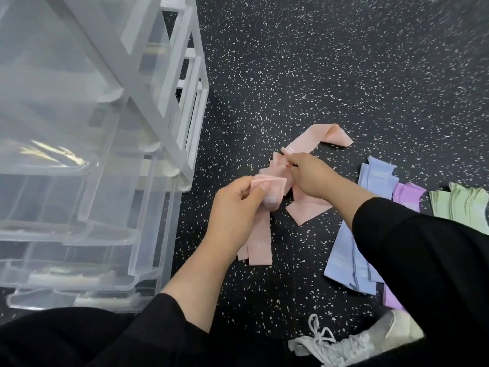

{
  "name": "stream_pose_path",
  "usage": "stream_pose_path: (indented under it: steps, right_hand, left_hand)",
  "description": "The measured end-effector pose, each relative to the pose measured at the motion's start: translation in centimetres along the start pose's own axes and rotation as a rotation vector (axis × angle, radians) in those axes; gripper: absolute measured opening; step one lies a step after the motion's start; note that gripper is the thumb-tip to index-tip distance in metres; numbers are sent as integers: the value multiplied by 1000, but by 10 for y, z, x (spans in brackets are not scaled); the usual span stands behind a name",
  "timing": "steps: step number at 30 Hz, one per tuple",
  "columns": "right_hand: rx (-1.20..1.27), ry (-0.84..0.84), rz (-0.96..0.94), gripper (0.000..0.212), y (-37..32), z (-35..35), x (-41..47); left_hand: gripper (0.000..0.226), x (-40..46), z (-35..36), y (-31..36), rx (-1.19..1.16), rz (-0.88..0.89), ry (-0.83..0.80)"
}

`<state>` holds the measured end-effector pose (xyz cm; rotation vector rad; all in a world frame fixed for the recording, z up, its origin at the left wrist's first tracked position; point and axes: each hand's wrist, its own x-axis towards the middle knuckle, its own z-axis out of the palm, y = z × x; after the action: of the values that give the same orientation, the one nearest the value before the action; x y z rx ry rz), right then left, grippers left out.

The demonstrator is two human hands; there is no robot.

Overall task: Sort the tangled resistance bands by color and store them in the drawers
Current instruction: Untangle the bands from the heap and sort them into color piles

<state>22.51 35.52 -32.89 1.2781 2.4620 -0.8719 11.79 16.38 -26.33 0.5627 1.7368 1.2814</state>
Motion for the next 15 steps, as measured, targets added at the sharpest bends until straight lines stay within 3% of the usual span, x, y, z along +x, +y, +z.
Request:
stream_pose_path:
  steps: [2, 5, 7, 10, 15]
  right_hand:
    - [105, 116, 27, 41, -4, -5, -6]
    - [231, 434, 70, 21, -11, -22, -24]
    - [375, 535, 63, 20, -18, -35, -39]
    - [509, 563, -23, 20, -35, -54, -62]
    - [721, 373, -150, 11, -59, -67, -107]
  left_hand:
    - [16, 0, 0, 0, -14, 8, -15]
    - [15, 0, 0, 0, 14, 44, -23]
    - [13, 0, 0, 3, 53, 82, -27]
    - [24, -6, 1, 15, 15, 111, -79]
    - [14, -14, 4, 26, -76, 125, -87]
